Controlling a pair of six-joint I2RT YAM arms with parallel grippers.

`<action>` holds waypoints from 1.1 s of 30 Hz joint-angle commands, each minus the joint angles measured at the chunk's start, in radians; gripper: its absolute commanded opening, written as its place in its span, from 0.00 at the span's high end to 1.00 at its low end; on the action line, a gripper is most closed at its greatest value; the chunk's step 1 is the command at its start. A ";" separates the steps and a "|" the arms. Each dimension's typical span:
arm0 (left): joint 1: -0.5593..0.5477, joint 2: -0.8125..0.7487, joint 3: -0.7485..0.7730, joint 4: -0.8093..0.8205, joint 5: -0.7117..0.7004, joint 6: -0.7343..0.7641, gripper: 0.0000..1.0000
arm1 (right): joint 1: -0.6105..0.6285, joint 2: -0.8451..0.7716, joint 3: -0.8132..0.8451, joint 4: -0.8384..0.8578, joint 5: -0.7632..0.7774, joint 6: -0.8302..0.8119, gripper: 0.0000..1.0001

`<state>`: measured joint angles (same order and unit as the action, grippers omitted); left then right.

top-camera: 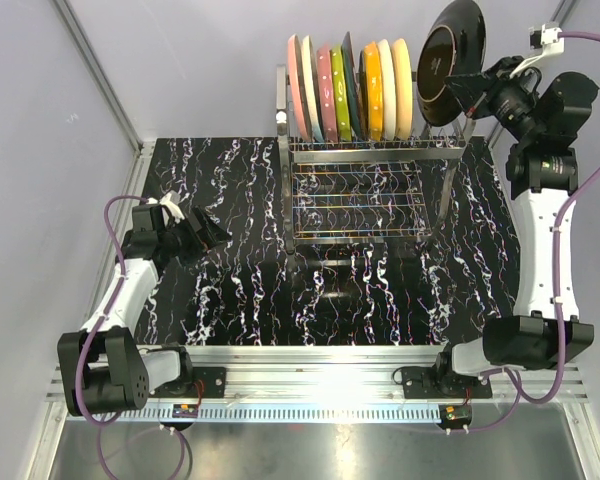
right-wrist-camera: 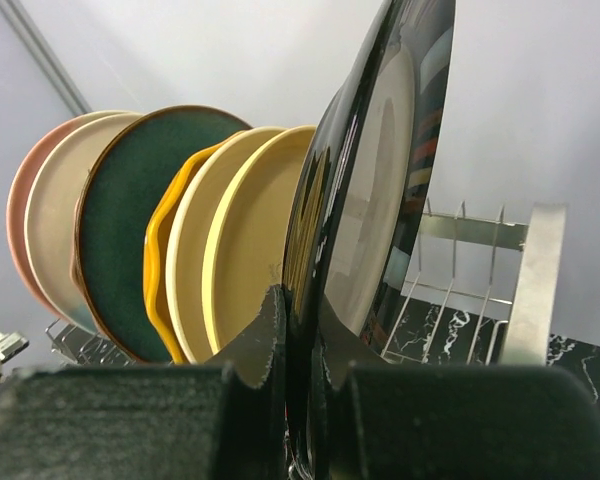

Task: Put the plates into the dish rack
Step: Insert the plate into the dish rack

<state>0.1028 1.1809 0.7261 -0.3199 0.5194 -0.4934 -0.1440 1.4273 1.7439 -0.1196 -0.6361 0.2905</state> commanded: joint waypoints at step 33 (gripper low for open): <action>-0.003 0.029 0.016 0.056 0.071 0.003 0.01 | 0.037 0.036 0.015 0.078 -0.025 -0.183 0.93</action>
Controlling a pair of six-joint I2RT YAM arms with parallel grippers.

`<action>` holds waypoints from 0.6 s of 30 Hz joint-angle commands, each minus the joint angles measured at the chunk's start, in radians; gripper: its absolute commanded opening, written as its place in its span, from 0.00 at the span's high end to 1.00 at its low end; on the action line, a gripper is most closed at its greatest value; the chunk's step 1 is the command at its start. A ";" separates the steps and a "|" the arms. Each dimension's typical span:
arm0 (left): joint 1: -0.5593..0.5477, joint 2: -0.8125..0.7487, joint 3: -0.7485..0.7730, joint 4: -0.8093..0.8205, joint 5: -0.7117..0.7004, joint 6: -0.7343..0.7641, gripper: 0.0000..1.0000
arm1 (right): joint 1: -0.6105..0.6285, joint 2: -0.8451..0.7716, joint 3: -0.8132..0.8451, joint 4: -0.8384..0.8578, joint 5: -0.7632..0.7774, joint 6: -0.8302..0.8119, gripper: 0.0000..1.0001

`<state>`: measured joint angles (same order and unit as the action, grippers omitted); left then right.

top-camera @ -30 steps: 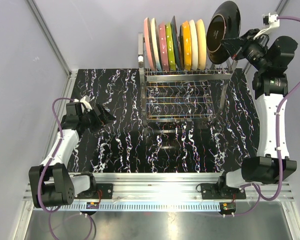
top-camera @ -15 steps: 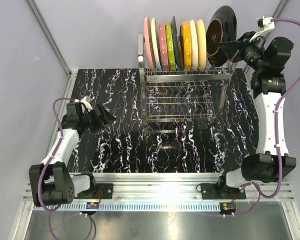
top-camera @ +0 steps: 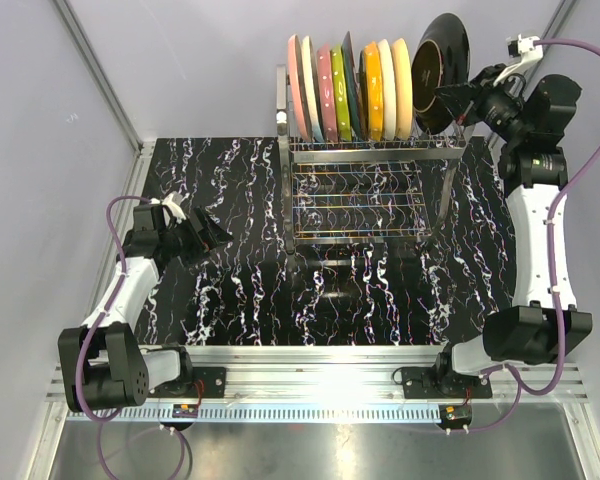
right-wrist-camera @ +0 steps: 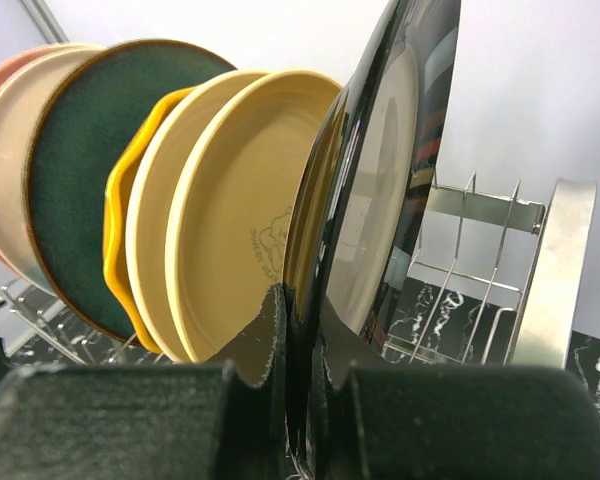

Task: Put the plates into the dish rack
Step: Insert the plate into the dish rack

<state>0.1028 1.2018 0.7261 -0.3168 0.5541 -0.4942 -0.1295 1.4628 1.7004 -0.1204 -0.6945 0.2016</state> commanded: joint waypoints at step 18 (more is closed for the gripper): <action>-0.005 0.025 0.015 0.062 0.055 -0.004 0.01 | 0.106 -0.010 0.030 -0.005 0.107 -0.188 0.73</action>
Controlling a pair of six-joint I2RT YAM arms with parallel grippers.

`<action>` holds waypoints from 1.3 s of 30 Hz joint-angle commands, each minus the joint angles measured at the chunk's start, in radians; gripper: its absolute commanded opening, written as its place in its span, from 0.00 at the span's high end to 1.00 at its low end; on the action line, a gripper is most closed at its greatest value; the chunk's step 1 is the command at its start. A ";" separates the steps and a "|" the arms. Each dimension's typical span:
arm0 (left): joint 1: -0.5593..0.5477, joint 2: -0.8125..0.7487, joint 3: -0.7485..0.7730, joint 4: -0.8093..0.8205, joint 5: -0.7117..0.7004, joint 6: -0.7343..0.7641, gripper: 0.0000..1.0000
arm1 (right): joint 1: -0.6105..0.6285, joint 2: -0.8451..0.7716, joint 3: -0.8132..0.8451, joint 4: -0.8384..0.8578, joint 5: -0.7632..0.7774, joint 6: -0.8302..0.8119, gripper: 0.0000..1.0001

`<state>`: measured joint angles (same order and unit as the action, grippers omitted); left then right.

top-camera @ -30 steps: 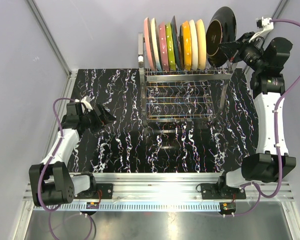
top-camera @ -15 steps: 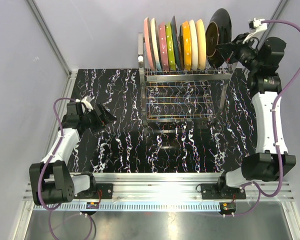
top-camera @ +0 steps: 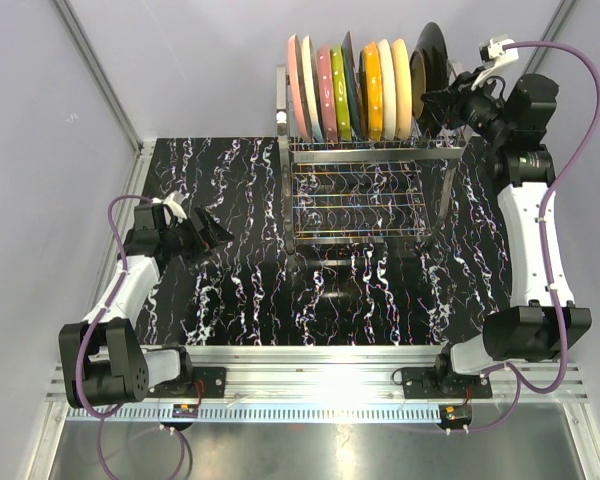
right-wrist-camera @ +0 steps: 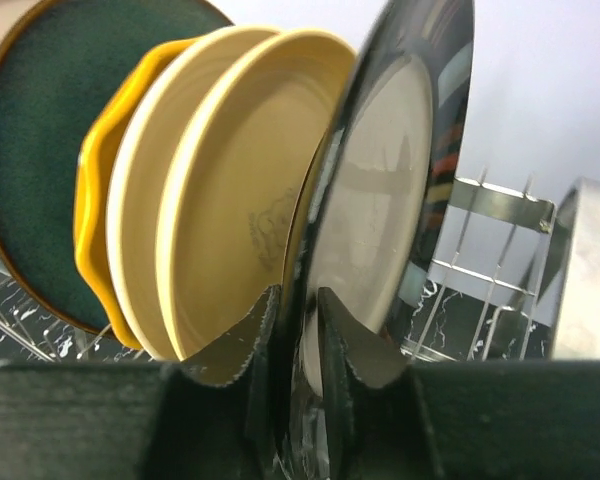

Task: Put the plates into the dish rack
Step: Insert the plate into the dish rack

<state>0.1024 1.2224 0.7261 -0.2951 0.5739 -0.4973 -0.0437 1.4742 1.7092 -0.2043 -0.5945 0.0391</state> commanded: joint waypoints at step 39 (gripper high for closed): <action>-0.007 -0.003 0.009 0.039 0.052 -0.001 0.01 | 0.024 -0.104 -0.094 0.097 0.042 0.008 0.49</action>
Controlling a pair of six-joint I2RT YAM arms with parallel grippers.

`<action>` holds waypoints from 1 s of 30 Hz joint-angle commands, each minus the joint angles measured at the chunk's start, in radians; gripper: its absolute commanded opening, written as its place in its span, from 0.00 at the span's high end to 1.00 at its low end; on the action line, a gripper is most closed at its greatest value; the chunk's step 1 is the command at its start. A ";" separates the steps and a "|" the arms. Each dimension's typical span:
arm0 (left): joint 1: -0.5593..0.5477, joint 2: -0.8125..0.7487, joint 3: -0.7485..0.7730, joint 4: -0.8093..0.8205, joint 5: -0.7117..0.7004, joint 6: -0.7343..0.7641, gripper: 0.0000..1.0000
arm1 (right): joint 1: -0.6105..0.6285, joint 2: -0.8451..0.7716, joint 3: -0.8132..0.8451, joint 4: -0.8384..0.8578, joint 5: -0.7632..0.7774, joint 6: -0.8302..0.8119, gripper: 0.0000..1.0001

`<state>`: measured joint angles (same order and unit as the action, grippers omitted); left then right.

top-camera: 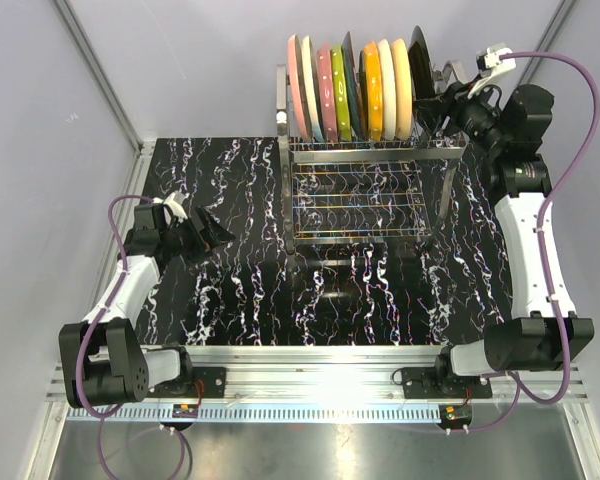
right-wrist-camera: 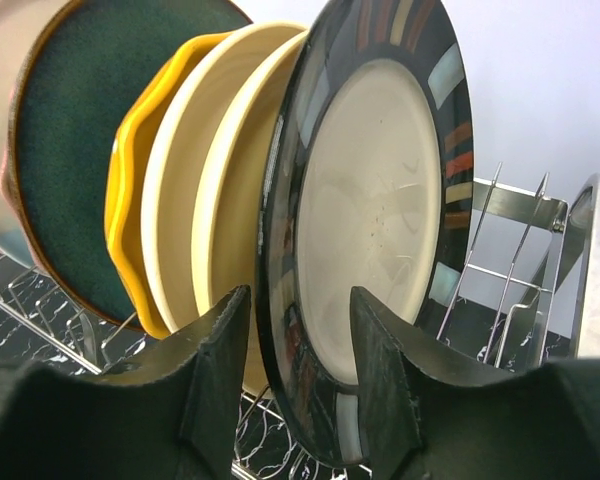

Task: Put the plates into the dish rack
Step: Insert the plate into the dish rack

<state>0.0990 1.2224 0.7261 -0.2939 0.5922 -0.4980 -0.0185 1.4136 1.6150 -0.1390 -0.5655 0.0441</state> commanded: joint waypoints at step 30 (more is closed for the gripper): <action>-0.007 -0.119 0.039 -0.039 -0.116 0.064 0.01 | -0.001 -0.352 -0.164 -0.059 0.148 0.066 0.00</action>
<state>0.0952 1.1839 0.7273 -0.3351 0.5476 -0.4721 -0.0185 1.1328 1.4841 -0.2150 -0.4938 0.0650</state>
